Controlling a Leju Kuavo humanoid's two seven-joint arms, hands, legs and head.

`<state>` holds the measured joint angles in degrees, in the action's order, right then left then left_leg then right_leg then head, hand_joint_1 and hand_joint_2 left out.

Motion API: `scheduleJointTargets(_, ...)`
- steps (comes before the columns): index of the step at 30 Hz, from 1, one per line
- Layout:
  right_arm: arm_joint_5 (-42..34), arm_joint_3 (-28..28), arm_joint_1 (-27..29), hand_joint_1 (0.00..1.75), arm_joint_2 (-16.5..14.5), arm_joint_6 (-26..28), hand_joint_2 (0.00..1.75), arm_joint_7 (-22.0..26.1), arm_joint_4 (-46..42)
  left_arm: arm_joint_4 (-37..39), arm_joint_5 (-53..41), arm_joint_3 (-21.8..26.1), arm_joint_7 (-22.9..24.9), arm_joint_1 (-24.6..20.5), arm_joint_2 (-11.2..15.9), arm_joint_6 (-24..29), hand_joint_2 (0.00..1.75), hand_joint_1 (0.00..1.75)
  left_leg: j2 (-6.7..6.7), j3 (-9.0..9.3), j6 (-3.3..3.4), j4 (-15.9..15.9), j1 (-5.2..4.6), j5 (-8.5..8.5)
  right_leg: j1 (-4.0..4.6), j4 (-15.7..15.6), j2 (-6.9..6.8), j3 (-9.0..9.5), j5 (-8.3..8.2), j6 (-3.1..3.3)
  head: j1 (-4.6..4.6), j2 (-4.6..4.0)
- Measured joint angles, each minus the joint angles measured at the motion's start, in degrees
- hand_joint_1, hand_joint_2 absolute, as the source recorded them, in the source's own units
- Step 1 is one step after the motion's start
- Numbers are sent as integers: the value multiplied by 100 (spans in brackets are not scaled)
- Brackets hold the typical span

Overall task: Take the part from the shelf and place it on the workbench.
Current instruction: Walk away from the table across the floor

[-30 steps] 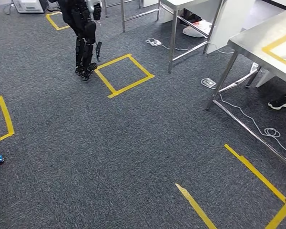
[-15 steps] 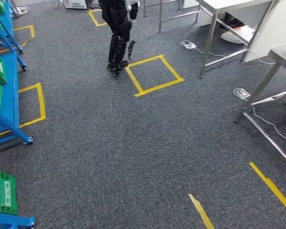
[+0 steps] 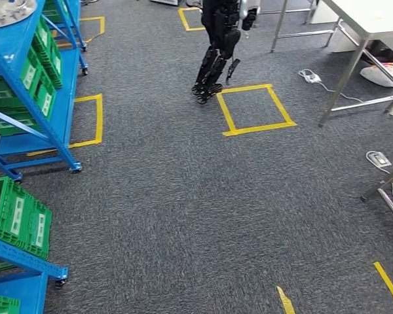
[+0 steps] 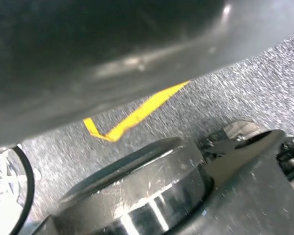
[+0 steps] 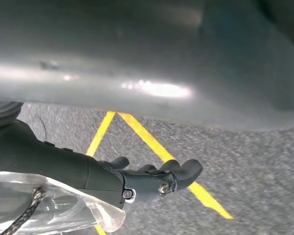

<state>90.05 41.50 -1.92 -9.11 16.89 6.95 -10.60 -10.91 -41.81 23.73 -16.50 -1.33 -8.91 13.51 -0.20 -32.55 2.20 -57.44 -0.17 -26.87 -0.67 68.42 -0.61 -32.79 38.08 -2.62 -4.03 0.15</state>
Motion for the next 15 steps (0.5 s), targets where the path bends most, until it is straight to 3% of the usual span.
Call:
scheduleJointTargets(1, 0, -3, 8, 0, 0, -1, 0, 7, 0, 0, 0, 8, 0, -4, -1, 2, 0, 0, -89, 3, 7, -1, -2, -3, -1, 347, 35, -212, 83, -5, 0, 0)
scheduleJointTargets(2, 0, -7, 15, 0, 0, -1, 0, 16, 0, 0, 1, 15, 0, -2, 1, 2, 0, 0, -181, 11, 9, -3, -4, -7, 0, 503, 49, -349, 45, -6, 1, 0)
scheduleJointTargets(3, 0, -13, 18, 0, 0, -1, 0, 23, 0, 0, 3, 24, 0, 1, 2, 2, 0, 0, -273, 22, 6, -5, -5, -13, -1, 433, 60, -386, -109, -2, 1, 0)
scheduleJointTargets(4, 0, -21, 17, 0, 0, -1, 0, 31, 0, 0, 5, 32, 0, 3, 3, 2, 0, 0, -367, 37, -2, -9, -3, -21, -3, 140, 92, -314, -354, 7, 1, 0)
scheduleJointTargets(6, 0, -38, 13, 0, 0, 1, 0, 40, 2, 0, 9, 43, 0, 0, 3, -2, 0, 0, -530, 50, -38, -27, -5, -43, -24, -650, 320, -37, -779, 30, 2, 0)
scheduleJointTargets(8, 0, -45, 6, 0, 0, 1, 0, 48, 5, 0, 10, 48, 0, -5, 4, -4, 0, 0, -664, 25, -98, -41, 0, -49, -32, -1044, 505, 142, -888, 61, 3, 0)
scheduleJointTargets(10, -2, -49, -3, 0, -1, 2, 0, 51, 7, 0, 12, 51, 0, 14, 7, -4, 0, 0, -784, -9, -177, -29, 23, -30, -16, -1081, 443, 190, -883, 114, 6, 0)
scheduleJointTargets(11, -2, -52, -5, 0, -3, 2, 0, 51, 7, 0, 13, 53, 0, 27, 10, -5, 0, 0, -758, -25, -210, -47, 29, -45, -16, -1104, 375, 205, -898, 150, 8, 0)
scheduleJointTargets(13, -3, -58, -2, 0, -13, 4, 0, 56, 7, 0, 13, 55, 2, 31, 18, -10, 0, 0, -491, -151, -264, -332, 16, -242, -26, -1158, 222, 233, -921, 216, 29, 0)
scheduleJointTargets(15, -4, -64, 20, 0, -17, 5, 0, 58, 8, 0, 13, 55, 4, 13, 21, -21, 0, 0, -155, -481, -308, -1052, 17, -627, -13, -1169, 32, 248, -906, 261, 45, 0)
